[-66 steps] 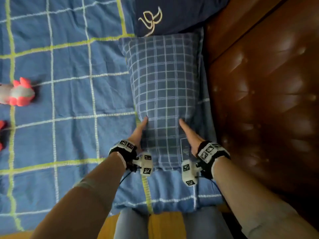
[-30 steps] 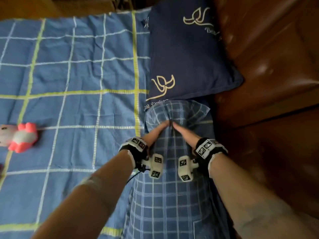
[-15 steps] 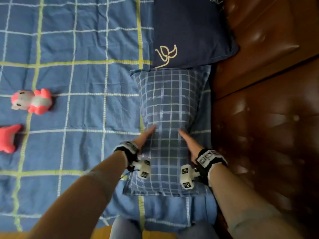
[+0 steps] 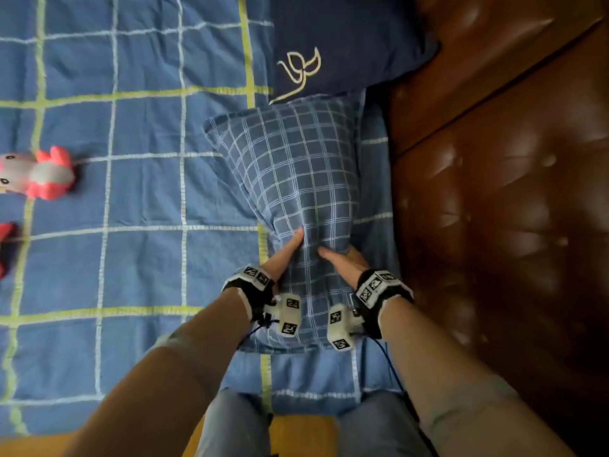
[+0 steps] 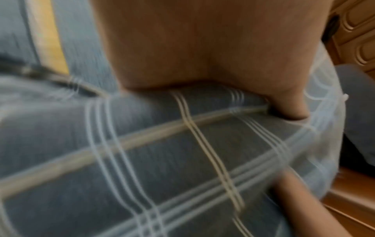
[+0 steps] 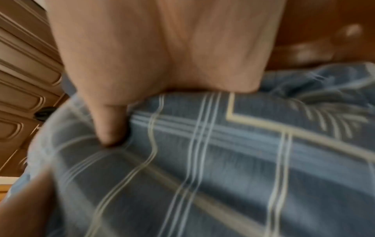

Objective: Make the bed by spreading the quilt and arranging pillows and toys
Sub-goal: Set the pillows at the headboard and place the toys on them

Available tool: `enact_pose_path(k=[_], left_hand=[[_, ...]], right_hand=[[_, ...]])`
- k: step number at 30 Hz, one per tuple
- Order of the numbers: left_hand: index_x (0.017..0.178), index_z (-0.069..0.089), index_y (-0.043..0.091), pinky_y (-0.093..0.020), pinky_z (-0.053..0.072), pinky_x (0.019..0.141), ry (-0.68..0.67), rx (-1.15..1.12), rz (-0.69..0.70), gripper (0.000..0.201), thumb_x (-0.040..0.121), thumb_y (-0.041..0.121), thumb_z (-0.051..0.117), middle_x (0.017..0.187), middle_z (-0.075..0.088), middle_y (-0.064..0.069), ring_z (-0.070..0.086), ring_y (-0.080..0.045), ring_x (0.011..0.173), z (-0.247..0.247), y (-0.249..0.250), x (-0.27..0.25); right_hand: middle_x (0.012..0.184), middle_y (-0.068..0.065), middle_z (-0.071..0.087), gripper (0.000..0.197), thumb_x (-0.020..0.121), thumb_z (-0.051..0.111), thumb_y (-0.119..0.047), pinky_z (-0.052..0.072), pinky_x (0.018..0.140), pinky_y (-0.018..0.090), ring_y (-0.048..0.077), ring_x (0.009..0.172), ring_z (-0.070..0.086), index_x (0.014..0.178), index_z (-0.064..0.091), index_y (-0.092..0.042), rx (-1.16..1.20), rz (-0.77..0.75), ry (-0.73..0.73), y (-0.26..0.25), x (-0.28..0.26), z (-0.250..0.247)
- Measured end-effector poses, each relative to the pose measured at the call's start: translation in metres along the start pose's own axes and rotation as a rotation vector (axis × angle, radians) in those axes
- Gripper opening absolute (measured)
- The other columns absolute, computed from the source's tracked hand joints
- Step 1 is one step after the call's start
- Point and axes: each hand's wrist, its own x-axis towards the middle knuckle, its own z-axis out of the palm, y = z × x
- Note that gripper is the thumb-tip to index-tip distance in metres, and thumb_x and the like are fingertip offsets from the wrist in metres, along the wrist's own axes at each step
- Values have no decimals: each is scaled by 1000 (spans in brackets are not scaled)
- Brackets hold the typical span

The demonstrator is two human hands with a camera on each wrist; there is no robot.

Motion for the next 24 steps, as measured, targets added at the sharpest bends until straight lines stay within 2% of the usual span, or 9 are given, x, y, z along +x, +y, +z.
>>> enact_pose_path(k=[2, 4, 6, 11, 14, 16, 19, 22, 24], left_hand=[[128, 62, 26, -47, 46, 104, 42, -17, 21, 79, 73, 82, 52, 122, 69, -5, 65, -23, 114, 10, 0, -12], [126, 63, 26, -49, 44, 105, 76, -21, 54, 85, 65, 84, 59, 122, 68, -6, 64, -24, 115, 9, 4, -23], [130, 60, 28, -49, 40, 109, 91, -28, 67, 89, 62, 86, 59, 129, 64, -4, 60, -24, 120, 17, 10, -34], [128, 61, 24, -48, 43, 107, 13, 8, 118, 82, 67, 78, 63, 125, 67, -4, 63, -24, 117, 79, 32, -62], [145, 39, 21, -50, 31, 114, 96, 84, 151, 119, 52, 91, 60, 147, 45, -2, 45, -28, 133, 82, 11, 6], [148, 32, 15, -48, 34, 112, 134, 137, 135, 130, 46, 92, 58, 145, 46, -8, 47, -32, 130, 83, 1, 17], [146, 31, 21, -57, 36, 107, 149, 83, 135, 79, 84, 64, 55, 136, 42, -3, 40, -32, 132, 91, -6, -22], [149, 27, 33, -55, 39, 102, 95, 54, 150, 71, 89, 54, 57, 152, 34, 1, 35, -31, 137, 87, -13, -41], [149, 32, 29, -54, 40, 102, 99, 86, 188, 62, 93, 44, 55, 154, 33, -2, 36, -32, 139, 83, -15, -49]], right_hand=[[143, -5, 49, 81, 84, 74, -43, 34, 107, 27, 17, 129, 48, 150, 35, -16, -18, -48, 103, 4, -12, 8], [144, 0, 47, 70, 91, 69, -29, 31, 100, 22, 19, 131, 46, 150, 34, -13, -30, -105, 150, -5, -30, -7], [147, 4, 47, 67, 92, 67, -26, 32, 101, 24, 24, 135, 45, 150, 36, -15, -55, -134, 196, -14, -49, -26], [145, 6, 51, 66, 87, 72, -31, 40, 106, 35, 29, 129, 52, 145, 42, -20, -124, -155, 421, -35, -88, -87], [146, 5, 48, 83, 78, 79, -37, 42, 107, 39, 31, 128, 52, 148, 35, -29, -184, -105, 455, -24, -81, -111], [152, 5, 40, 93, 78, 80, -34, 40, 110, 40, 31, 134, 45, 153, 25, -31, -191, -95, 394, -13, -74, -109], [154, 6, 38, 86, 89, 71, -23, 41, 108, 38, 30, 134, 46, 156, 17, -31, -264, -104, 358, 9, -62, -93], [155, 8, 38, 85, 90, 67, -27, 42, 109, 47, 33, 134, 46, 156, 13, -32, -337, -127, 408, 16, -57, -79], [156, 10, 34, 89, 86, 68, -31, 39, 111, 49, 35, 136, 43, 156, 13, -29, -389, -122, 461, 12, -60, -72]])
